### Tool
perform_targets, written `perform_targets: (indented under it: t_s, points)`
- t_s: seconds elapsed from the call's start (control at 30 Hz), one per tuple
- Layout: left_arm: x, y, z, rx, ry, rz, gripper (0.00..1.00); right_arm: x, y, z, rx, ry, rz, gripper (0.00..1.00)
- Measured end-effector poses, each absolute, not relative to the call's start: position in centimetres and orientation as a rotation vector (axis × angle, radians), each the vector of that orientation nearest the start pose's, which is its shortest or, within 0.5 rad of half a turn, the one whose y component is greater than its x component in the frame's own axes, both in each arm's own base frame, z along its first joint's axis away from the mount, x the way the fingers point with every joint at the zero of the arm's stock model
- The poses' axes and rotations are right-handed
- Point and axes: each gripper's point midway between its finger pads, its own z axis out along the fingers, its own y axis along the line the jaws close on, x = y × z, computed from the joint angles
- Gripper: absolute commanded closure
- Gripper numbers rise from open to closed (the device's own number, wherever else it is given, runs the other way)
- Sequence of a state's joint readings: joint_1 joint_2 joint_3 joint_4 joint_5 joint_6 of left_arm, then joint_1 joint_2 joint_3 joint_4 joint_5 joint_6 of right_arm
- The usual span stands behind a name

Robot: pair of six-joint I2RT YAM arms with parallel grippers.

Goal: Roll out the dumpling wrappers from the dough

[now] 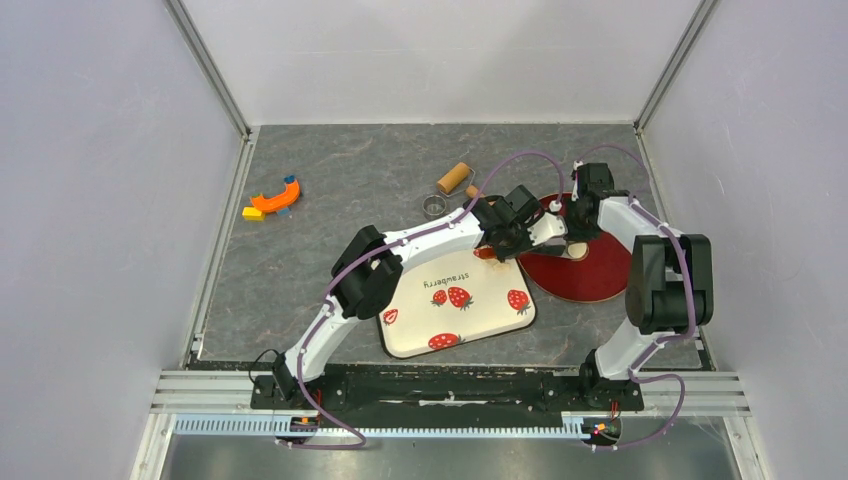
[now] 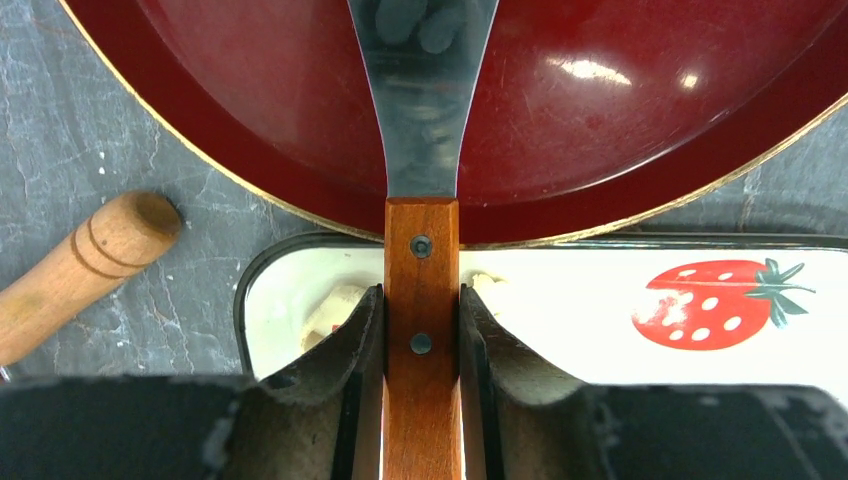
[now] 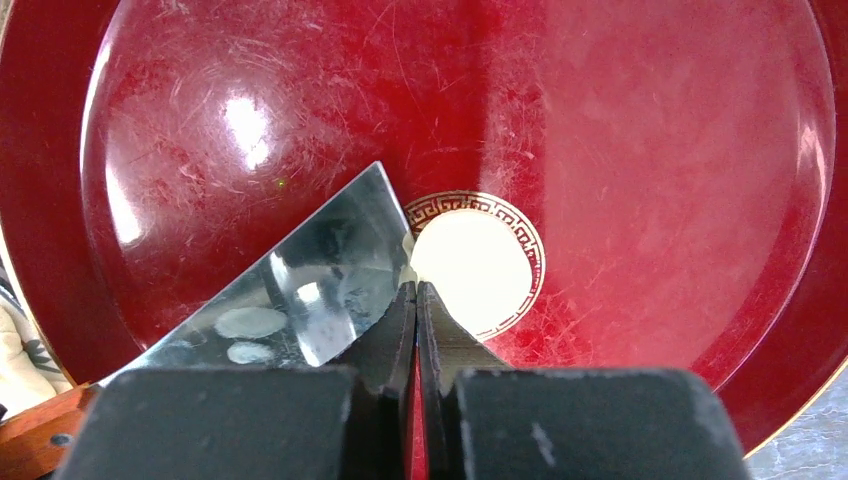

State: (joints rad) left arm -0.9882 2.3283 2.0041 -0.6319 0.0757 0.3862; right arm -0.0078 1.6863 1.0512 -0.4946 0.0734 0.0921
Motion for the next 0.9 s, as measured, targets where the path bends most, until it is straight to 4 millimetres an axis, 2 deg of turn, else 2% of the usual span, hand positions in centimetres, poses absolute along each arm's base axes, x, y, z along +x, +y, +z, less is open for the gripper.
perform_targets:
  t_s: [0.2, 0.37, 0.5, 0.7, 0.77, 0.9]
  points:
    - [31.5, -45.8, 5.6, 1.652, 1.99, -0.255, 0.98, 35.3, -1.3, 3.2, 0.16, 2.703, -0.08, 1.0]
    - [31.6, -44.3, 6.6, 1.64, 1.999, -0.195, 0.98, 35.4, -1.2, 3.1, 0.159, 2.705, -0.071, 0.99]
    - [31.4, -43.3, 8.1, 1.63, 1.998, -0.167, 0.98, 35.6, -0.4, 3.2, 0.134, 2.703, -0.004, 0.86]
    - [30.8, -42.0, 10.0, 1.604, 1.98, -0.16, 0.98, 36.5, 1.6, 4.0, 0.093, 2.675, 0.146, 0.78]
    - [30.6, -41.5, 10.8, 1.588, 1.969, -0.165, 0.98, 36.8, 2.0, 4.3, 0.086, 2.663, 0.182, 0.73]
    - [30.6, -40.5, 12.1, 1.531, 1.962, -0.185, 0.98, 37.4, 2.8, 5.4, 0.079, 2.631, 0.244, 0.56]
